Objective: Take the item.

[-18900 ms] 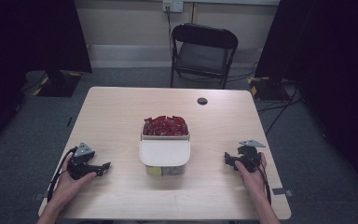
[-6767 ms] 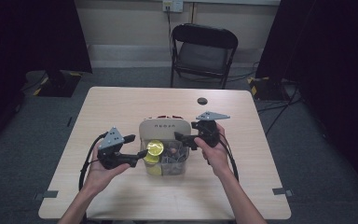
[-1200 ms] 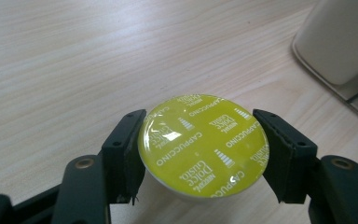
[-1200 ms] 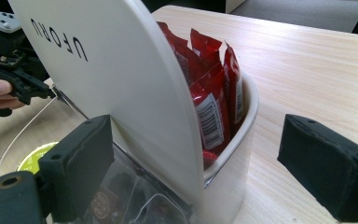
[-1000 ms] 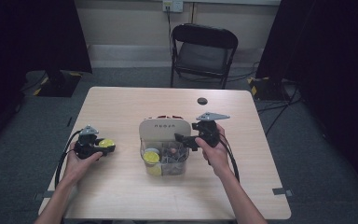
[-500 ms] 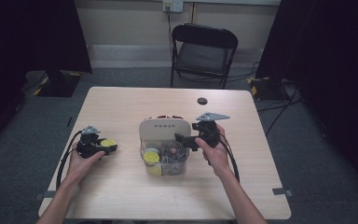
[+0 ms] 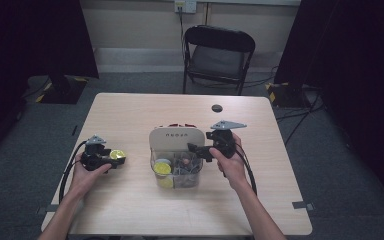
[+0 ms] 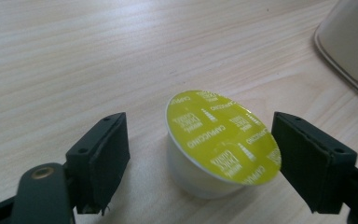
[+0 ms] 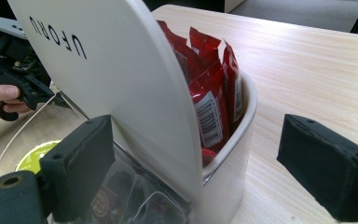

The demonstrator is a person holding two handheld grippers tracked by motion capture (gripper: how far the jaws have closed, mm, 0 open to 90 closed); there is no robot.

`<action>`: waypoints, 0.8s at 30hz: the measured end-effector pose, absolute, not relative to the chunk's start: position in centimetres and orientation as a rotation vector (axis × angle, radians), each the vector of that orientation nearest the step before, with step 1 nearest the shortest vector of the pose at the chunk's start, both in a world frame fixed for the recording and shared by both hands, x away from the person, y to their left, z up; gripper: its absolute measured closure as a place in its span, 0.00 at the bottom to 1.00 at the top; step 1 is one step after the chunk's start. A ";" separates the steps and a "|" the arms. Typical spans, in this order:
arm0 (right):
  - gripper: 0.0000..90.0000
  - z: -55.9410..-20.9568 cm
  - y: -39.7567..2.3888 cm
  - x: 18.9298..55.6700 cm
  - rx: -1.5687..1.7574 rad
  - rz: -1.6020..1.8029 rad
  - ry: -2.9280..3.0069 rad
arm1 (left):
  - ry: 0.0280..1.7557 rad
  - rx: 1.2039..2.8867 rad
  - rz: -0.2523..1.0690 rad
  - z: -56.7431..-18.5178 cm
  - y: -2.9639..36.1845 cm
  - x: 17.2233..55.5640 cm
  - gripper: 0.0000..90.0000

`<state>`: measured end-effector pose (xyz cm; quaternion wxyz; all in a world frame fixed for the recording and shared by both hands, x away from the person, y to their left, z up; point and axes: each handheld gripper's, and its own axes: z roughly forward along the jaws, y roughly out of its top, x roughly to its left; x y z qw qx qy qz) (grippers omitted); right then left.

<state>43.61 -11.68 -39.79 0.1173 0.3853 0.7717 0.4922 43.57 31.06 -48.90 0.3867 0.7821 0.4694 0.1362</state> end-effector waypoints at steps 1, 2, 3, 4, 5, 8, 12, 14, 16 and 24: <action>0.11 -39.8 -11.7 43.6 1.127 1.442 2.259 | 1.189 1.990 0.350 -48.9 31.2 43.3 0.22; 0.11 -39.8 -11.7 43.6 1.128 1.442 2.259 | 1.188 1.989 0.351 -48.8 31.3 43.2 0.22; 0.11 -39.8 -11.7 43.6 1.128 1.441 2.258 | 1.187 1.986 0.355 -48.9 31.3 42.9 0.22; 0.11 -39.8 -11.7 43.6 1.129 1.440 2.256 | 1.188 1.986 0.356 -48.8 31.4 42.8 0.22; 0.11 -39.8 -11.7 43.6 1.127 1.441 2.258 | 1.189 1.978 0.354 -48.8 31.5 42.6 0.22; 0.11 -39.8 -11.7 43.6 1.129 1.444 2.258 | 1.209 1.965 0.363 -48.7 31.7 42.1 0.21; 0.11 -39.8 -11.7 43.6 1.132 1.449 2.254 | 1.177 2.017 0.355 -48.7 31.4 41.2 0.21; 0.11 -39.7 -11.7 43.6 1.134 1.451 2.251 | 1.170 2.015 0.380 -48.5 31.3 40.6 0.21; 0.11 -39.7 -11.7 43.6 1.132 1.451 2.249 | 1.176 2.017 0.377 -48.5 31.2 40.1 0.21; 0.15 -39.2 -11.3 43.4 1.101 1.436 2.252 | 1.158 2.071 0.415 -49.0 30.8 38.9 0.23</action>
